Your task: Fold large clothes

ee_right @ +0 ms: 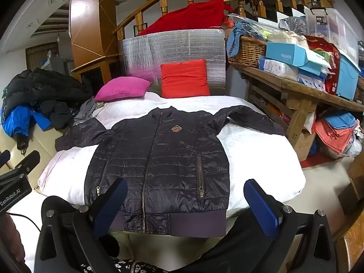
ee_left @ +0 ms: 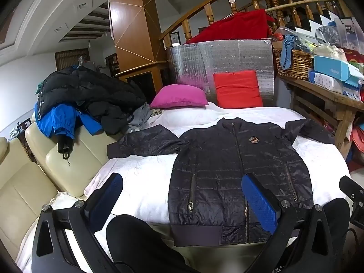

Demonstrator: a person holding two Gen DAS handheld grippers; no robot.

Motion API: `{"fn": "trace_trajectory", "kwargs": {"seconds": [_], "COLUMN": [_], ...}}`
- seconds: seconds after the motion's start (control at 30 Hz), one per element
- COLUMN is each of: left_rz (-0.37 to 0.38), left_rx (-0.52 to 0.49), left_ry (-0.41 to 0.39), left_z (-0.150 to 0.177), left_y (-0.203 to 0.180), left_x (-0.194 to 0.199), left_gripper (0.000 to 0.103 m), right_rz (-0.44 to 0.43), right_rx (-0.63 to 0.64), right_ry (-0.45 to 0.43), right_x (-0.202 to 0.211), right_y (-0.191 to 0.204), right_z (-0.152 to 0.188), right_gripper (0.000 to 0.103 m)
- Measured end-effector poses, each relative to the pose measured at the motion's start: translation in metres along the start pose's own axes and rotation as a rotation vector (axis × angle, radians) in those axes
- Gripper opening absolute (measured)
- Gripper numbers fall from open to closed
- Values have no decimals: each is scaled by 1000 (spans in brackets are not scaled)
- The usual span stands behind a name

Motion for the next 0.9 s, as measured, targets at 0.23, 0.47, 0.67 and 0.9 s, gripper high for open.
{"fn": "trace_trajectory", "kwargs": {"seconds": [0.23, 0.47, 0.67, 0.9], "left_rz": [1, 21, 4, -8], "left_rx": [9, 62, 105, 104], "left_ry": [-8, -51, -71, -42], "left_z": [-3, -29, -52, -36], "left_y": [-12, 0, 1, -9], "left_x": [-2, -8, -19, -29], "left_gripper": [103, 103, 103, 103], "right_rz": [18, 52, 76, 86], "right_rx": [3, 21, 54, 69], "right_ry": [5, 23, -4, -20], "right_x": [-5, -19, -28, -33], "right_y": [-1, -5, 4, 9], "right_z": [-4, -11, -32, -42], "right_gripper": [103, 103, 103, 103]}}
Point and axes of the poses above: each gripper's, at about its wrist camera, not at the fingertips, and x roughly against the way its jaws point, y to its left, z to its underside, the point moved 10 cm from there along -x, roughly the way its jaws point, and after that the axes turned 6 degrees about -y, right-handed, at the moved point
